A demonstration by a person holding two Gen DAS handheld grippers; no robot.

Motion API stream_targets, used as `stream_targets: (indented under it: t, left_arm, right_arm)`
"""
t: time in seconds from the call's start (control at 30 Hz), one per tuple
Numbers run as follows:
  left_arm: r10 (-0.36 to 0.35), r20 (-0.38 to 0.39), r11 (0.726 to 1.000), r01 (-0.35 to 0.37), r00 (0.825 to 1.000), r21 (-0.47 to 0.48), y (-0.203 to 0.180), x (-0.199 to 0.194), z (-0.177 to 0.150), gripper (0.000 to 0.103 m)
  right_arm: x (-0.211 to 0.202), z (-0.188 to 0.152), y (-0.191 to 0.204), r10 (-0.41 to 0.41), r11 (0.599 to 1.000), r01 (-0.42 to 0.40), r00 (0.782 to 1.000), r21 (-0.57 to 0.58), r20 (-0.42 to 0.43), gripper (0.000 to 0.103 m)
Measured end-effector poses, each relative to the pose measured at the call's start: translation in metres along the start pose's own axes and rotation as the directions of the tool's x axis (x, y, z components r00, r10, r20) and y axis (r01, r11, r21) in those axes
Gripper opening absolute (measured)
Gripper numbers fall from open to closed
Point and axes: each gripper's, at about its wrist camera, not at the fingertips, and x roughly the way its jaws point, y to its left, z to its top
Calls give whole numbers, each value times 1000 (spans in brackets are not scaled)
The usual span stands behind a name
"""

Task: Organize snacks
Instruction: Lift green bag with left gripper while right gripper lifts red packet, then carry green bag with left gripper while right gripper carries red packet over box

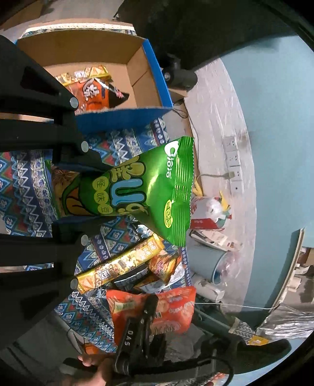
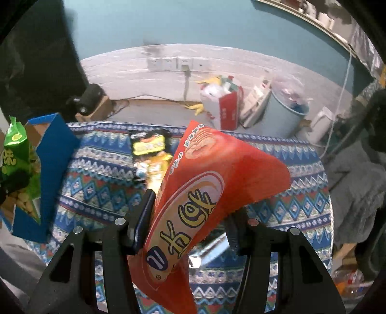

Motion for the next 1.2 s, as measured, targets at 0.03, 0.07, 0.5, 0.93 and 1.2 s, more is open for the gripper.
stream_targets:
  t: [0.03,0.07,0.5,0.93,1.2]
  left_arm:
    - [0,3,1000,0,1000,-4,3,-2,-1,29]
    - [1,7,1000,-1,1000,-11,7,-5,-1,29]
    - [38,66,997,-34,997,-72,58,-34,-10,29]
    - [63,56,982,-52,996,-179,115,-39,-28,29]
    - [107,32,958,-94,994,-272,161,-39,-43,29]
  right_arm:
    - [1,2,6,9,1000,-9,1000,-9,-1,53]
    - [2,3,9,15,1000,-15,1000,-13,-1,53]
    - [9,26,76,100,991,-100,995,-87,-5,53]
    - [6,54,162,202,963,-198,979,-182,5,53]
    - [9,63,213,255,939,-249,967,-236,-4,53]
